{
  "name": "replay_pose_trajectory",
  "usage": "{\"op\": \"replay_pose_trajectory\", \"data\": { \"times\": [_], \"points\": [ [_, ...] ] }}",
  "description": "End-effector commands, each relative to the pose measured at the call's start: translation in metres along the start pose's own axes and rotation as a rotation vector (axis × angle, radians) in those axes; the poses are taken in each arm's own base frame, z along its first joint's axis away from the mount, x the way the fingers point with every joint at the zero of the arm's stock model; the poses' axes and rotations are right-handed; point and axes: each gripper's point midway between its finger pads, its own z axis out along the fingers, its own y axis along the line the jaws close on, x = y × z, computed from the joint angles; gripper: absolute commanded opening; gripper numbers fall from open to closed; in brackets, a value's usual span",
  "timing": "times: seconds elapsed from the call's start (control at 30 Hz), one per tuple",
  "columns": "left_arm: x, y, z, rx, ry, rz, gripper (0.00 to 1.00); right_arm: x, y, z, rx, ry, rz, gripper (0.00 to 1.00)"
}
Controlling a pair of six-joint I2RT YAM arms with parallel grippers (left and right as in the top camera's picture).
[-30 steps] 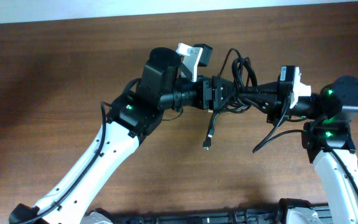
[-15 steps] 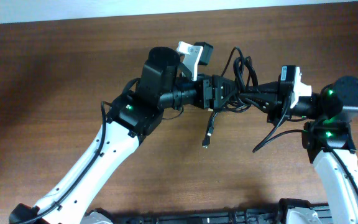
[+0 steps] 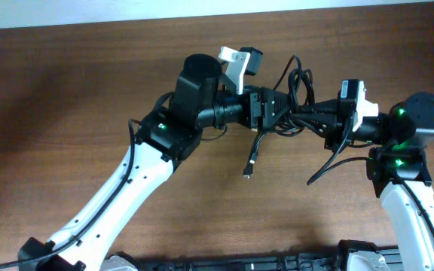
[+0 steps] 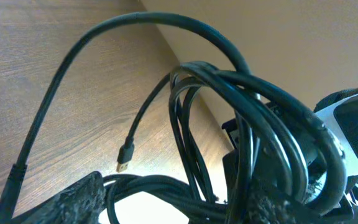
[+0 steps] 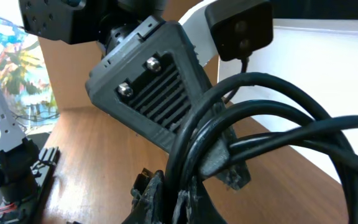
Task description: Untangle cables
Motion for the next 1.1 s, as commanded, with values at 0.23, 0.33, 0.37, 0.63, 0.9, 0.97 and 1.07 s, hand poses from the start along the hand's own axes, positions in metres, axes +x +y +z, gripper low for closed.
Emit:
{"op": "replay_pose_trajectory", "data": {
  "times": [0.23, 0.33, 0.37, 0.63, 0.9, 0.97, 1.07],
  "points": [
    [0.012, 0.008, 0.016, -0.058, 0.030, 0.012, 0.35, -0.005, 0.002, 0.001, -0.007, -0.003, -0.020, 0.04],
    [0.020, 0.013, 0.016, -0.076, 0.058, -0.010, 0.25, -0.005, -0.001, 0.001, 0.008, -0.003, -0.020, 0.04],
    [0.022, 0.014, 0.015, -0.081, 0.066, -0.016, 0.21, -0.005, -0.002, 0.001, 0.014, -0.004, -0.020, 0.04],
    [0.024, 0.017, 0.015, -0.089, 0.076, -0.025, 0.00, -0.005, -0.005, 0.001, 0.030, -0.004, -0.018, 0.19],
    [0.020, 0.013, 0.016, -0.077, 0.058, -0.007, 0.00, -0.003, -0.005, 0.001, 0.030, -0.002, -0.004, 0.55],
    [0.018, 0.012, 0.016, -0.072, 0.051, -0.002, 0.00, -0.003, -0.005, 0.001, 0.031, -0.001, -0.003, 0.57],
    [0.017, 0.012, 0.016, -0.070, 0.048, 0.001, 0.00, -0.003, -0.005, 0.001, 0.031, -0.001, 0.000, 0.59]
  ]
}}
